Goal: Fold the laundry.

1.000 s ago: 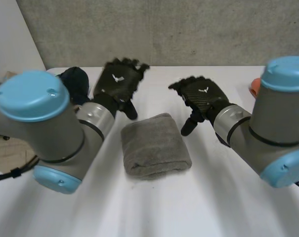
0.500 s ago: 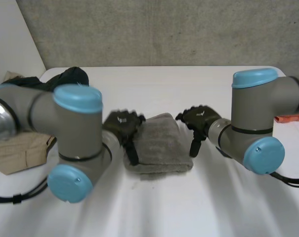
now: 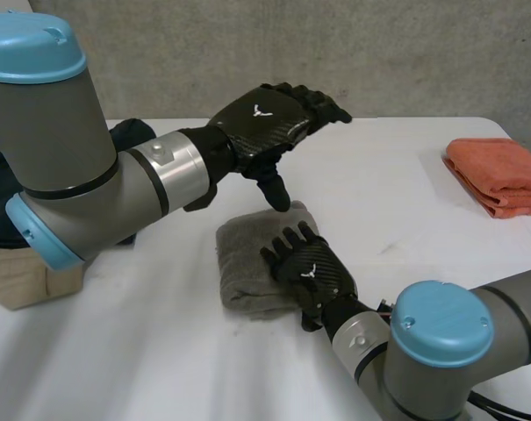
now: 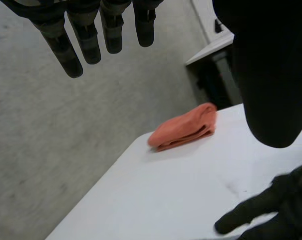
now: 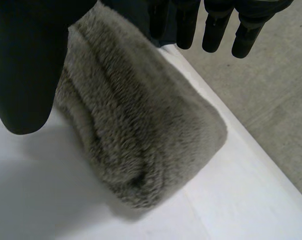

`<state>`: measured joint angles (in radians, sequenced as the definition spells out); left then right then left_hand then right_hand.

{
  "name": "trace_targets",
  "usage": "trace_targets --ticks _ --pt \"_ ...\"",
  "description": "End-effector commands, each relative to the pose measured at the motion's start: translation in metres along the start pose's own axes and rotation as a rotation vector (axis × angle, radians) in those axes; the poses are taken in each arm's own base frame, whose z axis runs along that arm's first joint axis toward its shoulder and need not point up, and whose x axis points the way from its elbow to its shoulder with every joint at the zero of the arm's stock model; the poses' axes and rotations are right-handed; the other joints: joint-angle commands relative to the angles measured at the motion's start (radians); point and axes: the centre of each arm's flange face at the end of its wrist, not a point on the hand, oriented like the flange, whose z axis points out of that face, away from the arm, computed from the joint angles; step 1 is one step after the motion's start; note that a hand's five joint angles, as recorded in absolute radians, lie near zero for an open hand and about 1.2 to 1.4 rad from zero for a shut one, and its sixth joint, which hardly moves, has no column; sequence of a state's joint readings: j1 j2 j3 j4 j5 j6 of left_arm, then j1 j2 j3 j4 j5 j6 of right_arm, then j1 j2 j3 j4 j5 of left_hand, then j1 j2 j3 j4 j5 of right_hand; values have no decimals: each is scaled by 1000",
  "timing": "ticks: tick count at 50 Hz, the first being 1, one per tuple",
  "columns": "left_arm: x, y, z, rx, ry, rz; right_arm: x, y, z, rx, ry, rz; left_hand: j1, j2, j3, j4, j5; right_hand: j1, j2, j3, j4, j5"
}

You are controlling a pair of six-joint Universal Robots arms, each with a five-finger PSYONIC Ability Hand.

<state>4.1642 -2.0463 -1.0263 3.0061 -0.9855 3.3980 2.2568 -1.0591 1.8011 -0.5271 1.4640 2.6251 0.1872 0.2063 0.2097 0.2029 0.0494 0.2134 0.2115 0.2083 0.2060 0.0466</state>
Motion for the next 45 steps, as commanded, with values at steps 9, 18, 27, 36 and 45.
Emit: trace_targets --ticks 9,18,27,36,45 --pt "6 7 2 -17 22 -20 5 6 40 73 57 -32 -9 -28 -31 -25 -46 106 108 111 113 98" --pt "4 1 1 -1 18 -11 23 -12 61 140 102 -20 -9 -28 -31 -25 -46 1183 1185 1188 1190 1175" --pt "-6 -31 3 92 -18 5 143 -67 70 315 378 1 -9 -28 -31 -25 -46 1183 1185 1188 1190 1175" --pt "-23 -78 -4 254 -97 -10 312 -60 62 455 638 -6 -3 -22 -26 -19 -40 1183 1185 1188 1190 1175" --pt "-18 -67 -1 236 -87 -44 420 54 63 420 706 -46 9 -10 -14 -7 -28 1183 1185 1188 1190 1175"
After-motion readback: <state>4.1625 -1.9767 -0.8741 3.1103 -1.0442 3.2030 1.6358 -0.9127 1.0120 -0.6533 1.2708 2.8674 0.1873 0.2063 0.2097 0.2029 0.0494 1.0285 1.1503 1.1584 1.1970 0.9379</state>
